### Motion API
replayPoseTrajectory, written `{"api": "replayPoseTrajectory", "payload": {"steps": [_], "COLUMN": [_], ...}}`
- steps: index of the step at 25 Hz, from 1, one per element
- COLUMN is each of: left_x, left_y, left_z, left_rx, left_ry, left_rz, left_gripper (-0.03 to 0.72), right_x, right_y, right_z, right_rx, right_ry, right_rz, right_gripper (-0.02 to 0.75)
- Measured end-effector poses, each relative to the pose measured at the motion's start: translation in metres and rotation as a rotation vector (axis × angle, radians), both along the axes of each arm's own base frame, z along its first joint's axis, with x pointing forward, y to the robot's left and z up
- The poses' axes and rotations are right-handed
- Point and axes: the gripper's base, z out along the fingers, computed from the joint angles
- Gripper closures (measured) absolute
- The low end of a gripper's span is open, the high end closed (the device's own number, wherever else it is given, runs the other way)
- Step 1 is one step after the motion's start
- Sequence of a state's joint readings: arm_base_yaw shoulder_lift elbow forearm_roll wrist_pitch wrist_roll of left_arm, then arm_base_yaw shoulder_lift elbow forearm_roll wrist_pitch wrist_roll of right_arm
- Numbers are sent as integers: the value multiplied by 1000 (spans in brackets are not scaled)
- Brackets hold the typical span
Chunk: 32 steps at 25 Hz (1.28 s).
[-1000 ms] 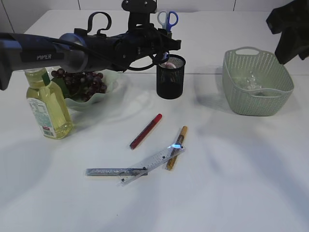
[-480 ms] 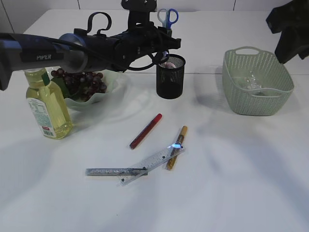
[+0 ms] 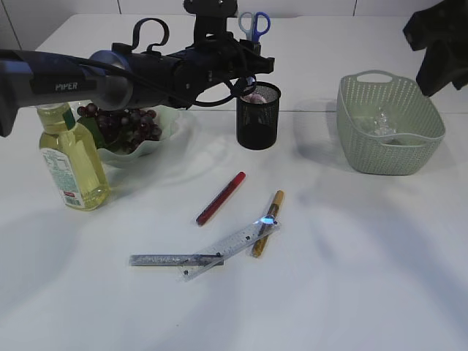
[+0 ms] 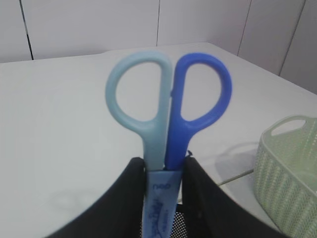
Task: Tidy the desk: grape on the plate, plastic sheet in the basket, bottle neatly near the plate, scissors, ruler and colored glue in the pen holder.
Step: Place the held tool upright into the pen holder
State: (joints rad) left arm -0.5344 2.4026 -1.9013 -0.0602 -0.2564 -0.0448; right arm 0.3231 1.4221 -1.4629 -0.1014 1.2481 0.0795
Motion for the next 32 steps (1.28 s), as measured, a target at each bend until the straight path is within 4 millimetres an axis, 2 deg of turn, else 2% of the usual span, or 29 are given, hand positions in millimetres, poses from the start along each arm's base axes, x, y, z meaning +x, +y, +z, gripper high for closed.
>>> {"api": "replayPoseTrajectory", "payload": {"steps": [19,25,28,32], "left_x": [0,-2,-5,-9], "left_y": [0,0,2,12], "left_z": [0,-5,3,27], "left_rx": [2,57,89,127], "left_ry": [-1,71,98,143], "left_rz": [-1,-11,-19,-14], "left_gripper": [475,473,471,465], "right_x": [0,0,0,0], "right_y": [0,0,0,0], "right_z": [0,0,0,0], "right_rx": [0,0,0,0], "right_ry": [0,0,0,0], "right_rz": [0,0,0,0], "right_gripper": [441,441,441,441]}}
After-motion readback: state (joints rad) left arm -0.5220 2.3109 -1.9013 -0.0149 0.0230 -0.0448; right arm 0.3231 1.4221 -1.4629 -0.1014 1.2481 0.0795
